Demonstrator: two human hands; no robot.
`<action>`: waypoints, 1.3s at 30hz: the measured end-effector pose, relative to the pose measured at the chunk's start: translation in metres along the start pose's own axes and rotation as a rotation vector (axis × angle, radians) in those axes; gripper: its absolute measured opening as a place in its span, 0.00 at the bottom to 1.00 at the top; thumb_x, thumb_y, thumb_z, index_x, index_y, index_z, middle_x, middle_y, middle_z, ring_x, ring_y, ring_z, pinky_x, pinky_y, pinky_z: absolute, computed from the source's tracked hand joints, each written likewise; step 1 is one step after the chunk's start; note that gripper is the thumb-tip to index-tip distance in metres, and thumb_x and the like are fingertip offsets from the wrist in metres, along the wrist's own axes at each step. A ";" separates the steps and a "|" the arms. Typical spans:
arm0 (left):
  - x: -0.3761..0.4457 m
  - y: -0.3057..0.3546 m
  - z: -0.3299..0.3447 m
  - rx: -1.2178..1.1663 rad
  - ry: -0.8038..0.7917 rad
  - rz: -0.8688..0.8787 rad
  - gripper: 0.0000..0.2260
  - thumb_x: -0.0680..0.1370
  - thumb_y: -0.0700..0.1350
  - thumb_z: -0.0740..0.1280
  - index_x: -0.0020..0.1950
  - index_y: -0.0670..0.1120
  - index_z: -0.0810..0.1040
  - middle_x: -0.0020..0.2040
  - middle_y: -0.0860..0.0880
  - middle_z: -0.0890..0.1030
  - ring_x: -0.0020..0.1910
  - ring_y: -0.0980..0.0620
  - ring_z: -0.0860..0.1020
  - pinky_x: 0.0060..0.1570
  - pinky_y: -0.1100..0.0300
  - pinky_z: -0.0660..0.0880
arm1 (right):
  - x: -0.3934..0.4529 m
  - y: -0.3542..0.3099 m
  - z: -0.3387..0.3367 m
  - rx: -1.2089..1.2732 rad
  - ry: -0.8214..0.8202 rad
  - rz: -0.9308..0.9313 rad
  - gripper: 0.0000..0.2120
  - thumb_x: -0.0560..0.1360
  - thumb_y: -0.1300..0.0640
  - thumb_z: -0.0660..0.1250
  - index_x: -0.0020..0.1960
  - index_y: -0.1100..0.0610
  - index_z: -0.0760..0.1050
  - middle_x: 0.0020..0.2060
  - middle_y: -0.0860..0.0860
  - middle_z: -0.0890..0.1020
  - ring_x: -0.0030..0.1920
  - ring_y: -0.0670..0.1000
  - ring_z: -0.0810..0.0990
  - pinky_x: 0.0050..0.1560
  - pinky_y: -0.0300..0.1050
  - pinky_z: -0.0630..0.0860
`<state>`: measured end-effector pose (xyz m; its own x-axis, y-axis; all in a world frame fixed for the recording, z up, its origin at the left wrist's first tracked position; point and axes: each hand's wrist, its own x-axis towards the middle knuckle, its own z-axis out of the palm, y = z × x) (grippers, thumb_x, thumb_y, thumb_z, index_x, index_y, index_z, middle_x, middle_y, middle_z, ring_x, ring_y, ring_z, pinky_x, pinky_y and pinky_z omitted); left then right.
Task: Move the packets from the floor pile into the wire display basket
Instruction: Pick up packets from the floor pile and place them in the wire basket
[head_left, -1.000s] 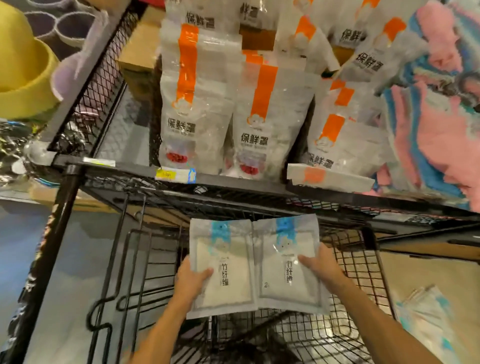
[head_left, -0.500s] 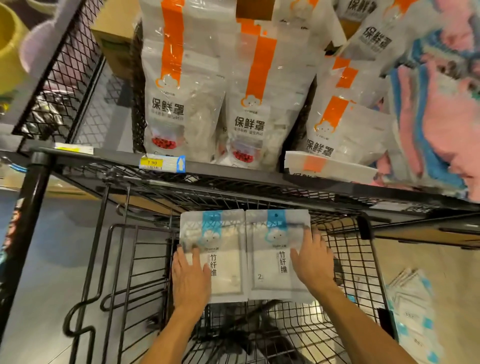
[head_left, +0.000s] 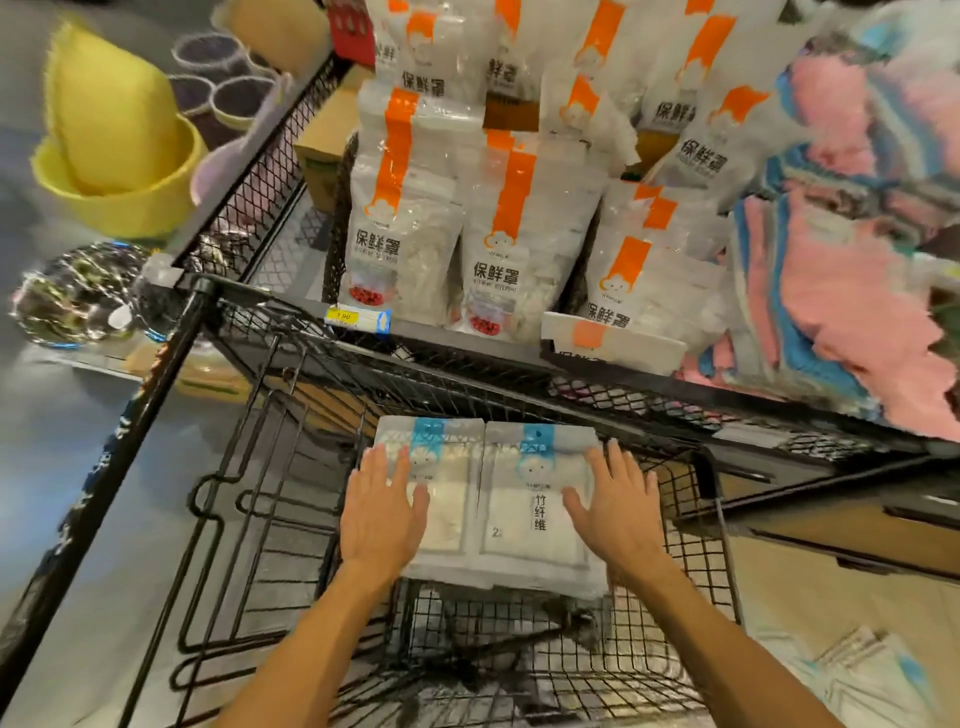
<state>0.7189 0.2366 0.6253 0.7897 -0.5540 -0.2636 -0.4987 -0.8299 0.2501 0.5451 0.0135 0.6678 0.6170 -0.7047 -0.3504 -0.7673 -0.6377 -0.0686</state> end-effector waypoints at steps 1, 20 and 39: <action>-0.008 0.007 -0.007 0.010 0.007 -0.001 0.28 0.85 0.57 0.52 0.83 0.46 0.55 0.83 0.40 0.54 0.83 0.43 0.51 0.80 0.47 0.50 | -0.006 0.005 -0.008 0.022 0.016 -0.009 0.34 0.82 0.36 0.57 0.83 0.50 0.55 0.83 0.55 0.55 0.83 0.58 0.52 0.81 0.63 0.51; -0.130 0.157 -0.073 -0.035 0.136 0.426 0.33 0.81 0.62 0.47 0.83 0.49 0.57 0.83 0.45 0.56 0.82 0.46 0.53 0.80 0.49 0.51 | -0.191 0.160 -0.077 0.202 0.246 0.248 0.38 0.80 0.29 0.50 0.84 0.47 0.52 0.84 0.51 0.53 0.83 0.56 0.53 0.81 0.60 0.50; -0.288 0.296 0.013 0.084 -0.159 1.031 0.30 0.84 0.63 0.48 0.84 0.53 0.49 0.84 0.49 0.49 0.83 0.51 0.45 0.79 0.53 0.41 | -0.525 0.291 0.068 0.405 0.256 1.111 0.48 0.72 0.20 0.37 0.82 0.47 0.55 0.81 0.51 0.62 0.78 0.57 0.65 0.76 0.62 0.65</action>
<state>0.3387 0.1496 0.7628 -0.0853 -0.9931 -0.0807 -0.9318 0.0509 0.3593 -0.0141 0.2186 0.7685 -0.4322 -0.8764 -0.2122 -0.8716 0.4664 -0.1508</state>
